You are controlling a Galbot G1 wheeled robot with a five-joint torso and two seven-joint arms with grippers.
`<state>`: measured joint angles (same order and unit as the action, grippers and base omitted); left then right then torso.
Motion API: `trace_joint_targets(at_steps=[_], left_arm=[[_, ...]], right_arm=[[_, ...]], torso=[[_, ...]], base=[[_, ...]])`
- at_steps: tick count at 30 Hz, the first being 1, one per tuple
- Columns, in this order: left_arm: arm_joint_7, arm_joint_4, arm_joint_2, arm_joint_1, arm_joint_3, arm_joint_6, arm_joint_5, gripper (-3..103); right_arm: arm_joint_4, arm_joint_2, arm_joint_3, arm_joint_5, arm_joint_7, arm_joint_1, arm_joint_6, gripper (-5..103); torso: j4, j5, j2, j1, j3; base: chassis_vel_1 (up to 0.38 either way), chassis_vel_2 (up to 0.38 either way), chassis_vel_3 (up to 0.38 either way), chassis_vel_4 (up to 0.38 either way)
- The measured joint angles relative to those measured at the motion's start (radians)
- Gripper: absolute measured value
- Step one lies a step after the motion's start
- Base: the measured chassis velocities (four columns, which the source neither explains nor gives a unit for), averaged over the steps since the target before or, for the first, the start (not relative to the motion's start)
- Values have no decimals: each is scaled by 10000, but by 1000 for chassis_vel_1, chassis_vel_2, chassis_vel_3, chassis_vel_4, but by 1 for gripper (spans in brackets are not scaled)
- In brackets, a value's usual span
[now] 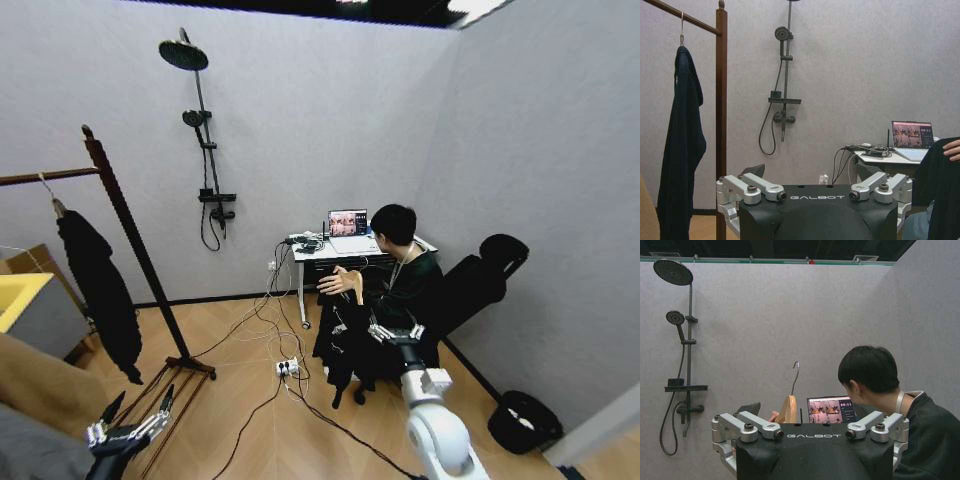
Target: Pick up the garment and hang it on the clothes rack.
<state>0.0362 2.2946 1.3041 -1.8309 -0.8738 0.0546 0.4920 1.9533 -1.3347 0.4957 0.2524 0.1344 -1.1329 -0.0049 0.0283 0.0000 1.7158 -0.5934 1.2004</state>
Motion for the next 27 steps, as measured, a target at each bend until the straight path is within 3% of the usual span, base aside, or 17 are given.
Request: trace_joint_targets(at_steps=[8,19,27], left_arm=[[0,0,0,0,0,0,0,100],[0,0,0,0,0,0,0,100],[0,0,0,0,0,0,0,100]], right_arm=[[-707,-22,-345,-116,173,880,456,100],[-333,-28,-321,-204,97,630,402,100],[-146,-81,-230,-263,96,337,405,100]], torso=[[0,0,0,0,0],[1,-1,2,6,-3],[0,-1,2,4,-2]], base=[[0,0,0,0],[-7,4,4,-6],[-123,134,148,-135]])
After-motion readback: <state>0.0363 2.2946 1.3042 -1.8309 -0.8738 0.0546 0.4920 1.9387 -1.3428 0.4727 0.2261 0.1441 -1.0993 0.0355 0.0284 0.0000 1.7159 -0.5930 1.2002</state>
